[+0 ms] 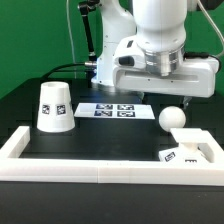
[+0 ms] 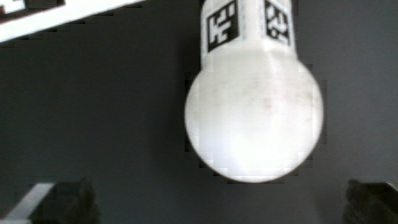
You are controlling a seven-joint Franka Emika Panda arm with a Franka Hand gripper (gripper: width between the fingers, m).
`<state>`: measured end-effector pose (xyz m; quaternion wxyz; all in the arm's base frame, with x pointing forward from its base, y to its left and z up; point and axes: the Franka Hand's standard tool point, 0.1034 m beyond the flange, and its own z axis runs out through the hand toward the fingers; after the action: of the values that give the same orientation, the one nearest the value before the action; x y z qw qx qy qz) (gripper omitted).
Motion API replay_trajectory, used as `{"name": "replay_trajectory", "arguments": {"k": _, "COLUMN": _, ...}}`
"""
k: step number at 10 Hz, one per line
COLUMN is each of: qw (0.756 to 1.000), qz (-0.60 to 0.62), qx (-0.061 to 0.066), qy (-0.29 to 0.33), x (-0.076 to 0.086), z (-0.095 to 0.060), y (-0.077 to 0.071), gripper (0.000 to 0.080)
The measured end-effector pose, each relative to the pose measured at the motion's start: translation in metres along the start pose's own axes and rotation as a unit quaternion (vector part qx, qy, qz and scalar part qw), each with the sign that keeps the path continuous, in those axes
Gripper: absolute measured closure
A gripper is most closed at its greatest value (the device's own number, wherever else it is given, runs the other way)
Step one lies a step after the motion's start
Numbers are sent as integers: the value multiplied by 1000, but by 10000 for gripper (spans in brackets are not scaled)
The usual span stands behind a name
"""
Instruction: Assemble lamp
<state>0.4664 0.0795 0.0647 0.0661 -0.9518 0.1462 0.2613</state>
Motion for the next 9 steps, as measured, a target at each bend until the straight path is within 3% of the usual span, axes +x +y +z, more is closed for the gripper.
{"name": "replay_trajectory", "arguments": {"k": 1, "qw": 1000, "qz": -8, "qx": 5, "qy": -15, "x": 2, "z": 2, "y": 0, "gripper": 101}}
{"name": "replay_trajectory", "arguments": {"k": 2, "qw": 998, "qz": -5, "qx": 2, "qy": -61, "x": -5, "z": 4, "y": 4, "gripper": 101}}
{"name": "replay_trajectory", "arguments": {"k": 4, "qw": 992, "qz": -1, "qx": -2, "qy": -122, "x": -2, "z": 8, "y": 5, "gripper": 101}}
{"name": "replay_trajectory", "arguments": {"k": 6, "qw": 992, "qz": -12, "qx": -5, "qy": -124, "x": -6, "z": 7, "y": -12, "gripper": 101}}
{"name": "replay_trajectory", "arguments": {"k": 9, "qw": 993, "qz": -16, "qx": -6, "qy": -119, "x": -4, "z": 14, "y": -17, "gripper": 101}}
